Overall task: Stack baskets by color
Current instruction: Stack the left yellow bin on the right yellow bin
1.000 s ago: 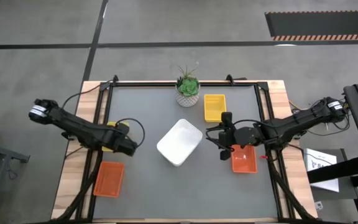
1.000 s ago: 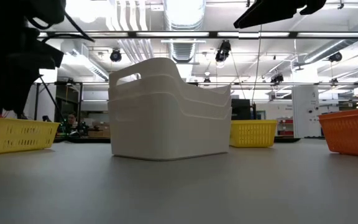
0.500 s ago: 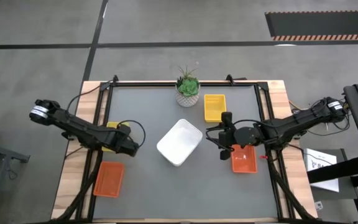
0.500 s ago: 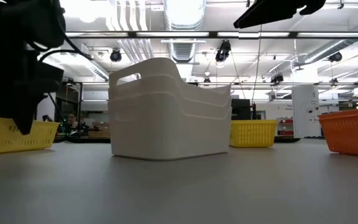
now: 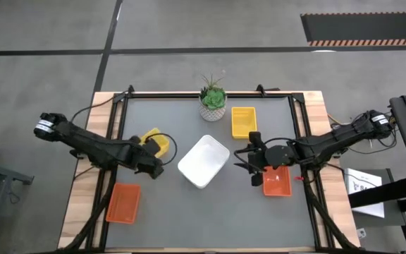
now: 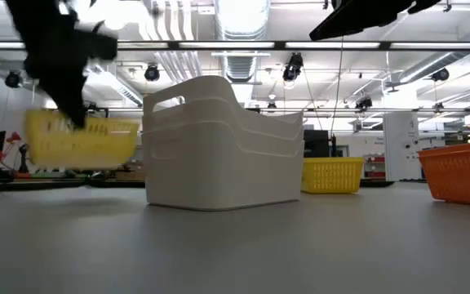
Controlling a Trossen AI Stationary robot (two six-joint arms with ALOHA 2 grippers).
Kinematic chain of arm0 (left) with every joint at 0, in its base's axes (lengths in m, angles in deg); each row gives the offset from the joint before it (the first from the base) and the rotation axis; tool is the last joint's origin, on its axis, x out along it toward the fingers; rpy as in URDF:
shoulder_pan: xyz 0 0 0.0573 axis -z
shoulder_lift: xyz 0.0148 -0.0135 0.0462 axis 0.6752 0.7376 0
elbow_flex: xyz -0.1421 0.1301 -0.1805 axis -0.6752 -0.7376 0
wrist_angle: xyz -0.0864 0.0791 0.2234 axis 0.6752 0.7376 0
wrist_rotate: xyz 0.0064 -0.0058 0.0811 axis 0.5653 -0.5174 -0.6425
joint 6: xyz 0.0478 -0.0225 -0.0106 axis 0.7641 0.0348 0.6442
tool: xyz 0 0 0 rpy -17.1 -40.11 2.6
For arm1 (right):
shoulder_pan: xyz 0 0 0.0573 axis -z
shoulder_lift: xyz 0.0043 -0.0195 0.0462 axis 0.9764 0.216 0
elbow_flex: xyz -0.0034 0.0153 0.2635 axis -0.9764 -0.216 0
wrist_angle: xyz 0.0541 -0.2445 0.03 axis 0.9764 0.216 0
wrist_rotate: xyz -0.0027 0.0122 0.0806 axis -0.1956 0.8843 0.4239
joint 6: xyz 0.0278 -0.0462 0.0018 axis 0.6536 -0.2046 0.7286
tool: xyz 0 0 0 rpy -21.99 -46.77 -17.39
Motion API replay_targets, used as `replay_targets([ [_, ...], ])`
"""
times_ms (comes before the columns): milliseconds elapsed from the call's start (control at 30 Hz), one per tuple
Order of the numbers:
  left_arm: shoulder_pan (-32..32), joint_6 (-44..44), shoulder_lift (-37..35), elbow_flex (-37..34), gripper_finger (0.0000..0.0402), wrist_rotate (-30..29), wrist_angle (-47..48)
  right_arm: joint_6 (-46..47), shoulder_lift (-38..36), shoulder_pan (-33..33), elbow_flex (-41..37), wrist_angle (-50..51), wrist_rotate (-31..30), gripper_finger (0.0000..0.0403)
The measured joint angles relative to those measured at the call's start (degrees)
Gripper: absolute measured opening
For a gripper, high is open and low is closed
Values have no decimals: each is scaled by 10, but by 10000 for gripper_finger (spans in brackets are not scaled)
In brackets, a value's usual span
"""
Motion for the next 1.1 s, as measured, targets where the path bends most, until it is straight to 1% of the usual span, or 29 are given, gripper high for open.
replay_targets([
  [100, 1, 97, -12, 66, 2, -4, 26, 15, 0, 0, -4, -10, 4, 169],
  [233, 12, 298, -26, 141, 1, -1, 16, 6, 0, 0, -5, -27, 4, 169],
  [300, 14, 397, -35, 167, 1, 20, -3, -15, 0, 0, -5, -48, 4, 169],
  [433, 14, 566, -61, 182, 1, 153, -73, -48, 0, 0, -5, -93, 4, 169],
  [533, 14, 684, -85, 162, 1, 260, -158, -81, 0, 0, -5, -120, 5, 174],
  [567, 13, 713, -90, 156, 1, 289, -181, -98, 0, 0, -5, -133, 8, 177],
  [633, 13, 752, -96, 145, 1, 319, -233, -132, 0, 3, -5, -167, 29, 186],
  [667, 13, 768, -97, 138, 1, 326, -252, -144, 0, 5, -5, -187, 49, 191],
  [733, 12, 808, -98, 122, 0, 352, -282, -164, 0, 14, -5, -217, 107, 198],
  [833, 13, 877, -92, 97, 0, 404, -346, -184, 0, 40, -5, -254, 222, 207],
  [867, 13, 893, -89, 88, 0, 413, -372, -186, 1, 52, -5, -265, 264, 208],
  [933, 12, 911, -80, 76, 0, 417, -418, -191, 6, 75, 1, -269, 333, 210],
  [1100, 11, 917, -40, 68, 0, 416, -486, -192, 46, 120, 37, -293, 463, 210],
])
